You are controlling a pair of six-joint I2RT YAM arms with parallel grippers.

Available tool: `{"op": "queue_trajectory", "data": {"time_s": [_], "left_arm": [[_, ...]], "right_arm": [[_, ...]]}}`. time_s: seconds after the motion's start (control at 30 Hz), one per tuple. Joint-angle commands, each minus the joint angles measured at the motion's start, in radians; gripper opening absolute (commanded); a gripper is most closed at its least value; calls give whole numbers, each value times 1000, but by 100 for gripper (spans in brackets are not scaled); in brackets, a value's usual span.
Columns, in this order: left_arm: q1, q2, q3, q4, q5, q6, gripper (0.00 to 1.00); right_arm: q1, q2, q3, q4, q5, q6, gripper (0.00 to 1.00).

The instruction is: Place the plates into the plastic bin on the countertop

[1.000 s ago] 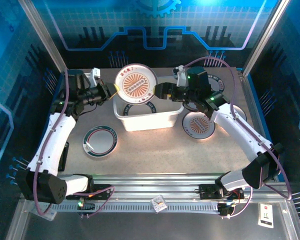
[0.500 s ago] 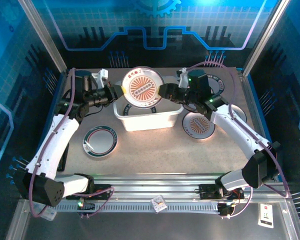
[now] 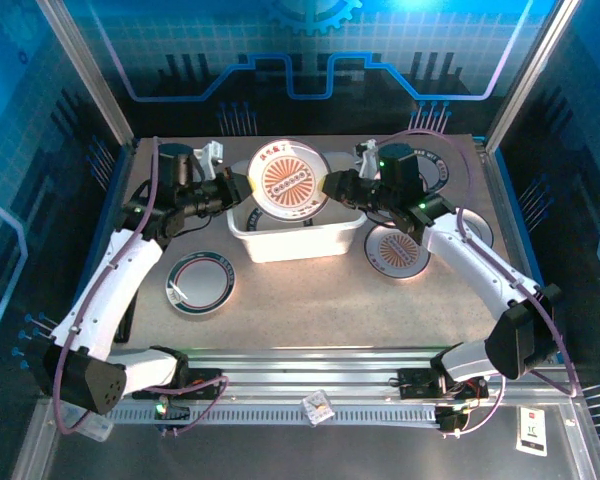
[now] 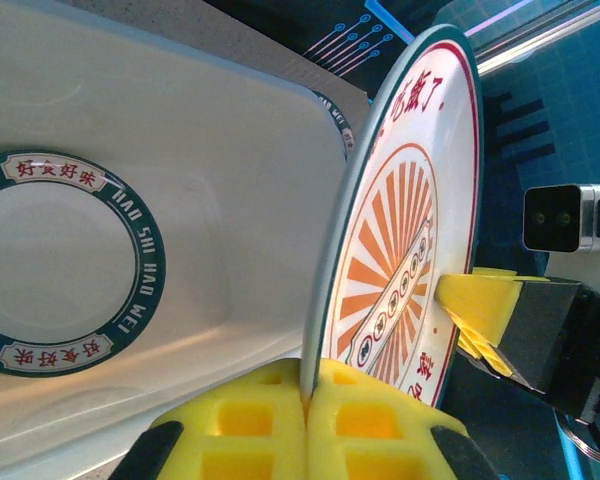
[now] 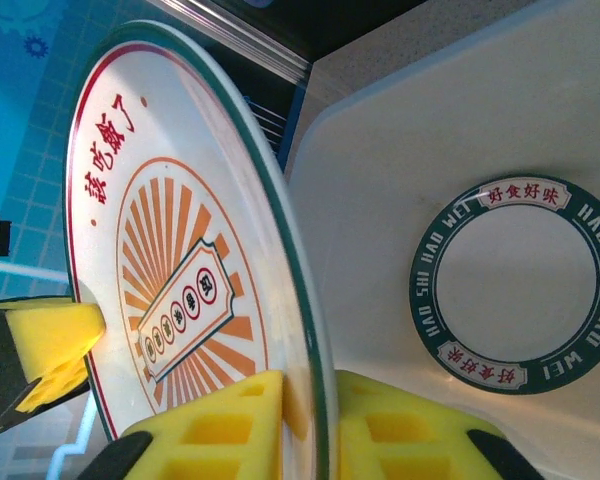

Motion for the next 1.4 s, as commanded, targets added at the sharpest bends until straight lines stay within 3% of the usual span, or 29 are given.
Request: {"op": "queue_trajectory", "data": {"time_s": [0.0, 0.13, 0.53, 0.67, 0.93, 1.17, 1.37], "left_arm": [[-21, -37, 47, 7, 8, 34, 6], [-27, -43, 40, -3, -4, 43, 15], [-27, -79, 17, -59, -76, 76, 57], [-24, -76, 32, -83, -106, 101, 66], [74, -82, 24, -102, -87, 121, 71], [224, -85, 1, -125, -31, 132, 73], [281, -84, -23, -136, -20, 149, 73]], "right_arm": [[-14, -15, -15, 29, -6, 9, 15], [-13, -18, -26, 35, -2, 15, 10], [-18, -38, -62, 48, 23, 18, 7], [-26, -23, -48, 41, 20, 7, 6], [-62, 14, -12, 2, 15, -27, 5], [-66, 125, 117, -90, 10, -97, 5], [-42, 229, 234, -166, 16, -153, 4]]}}
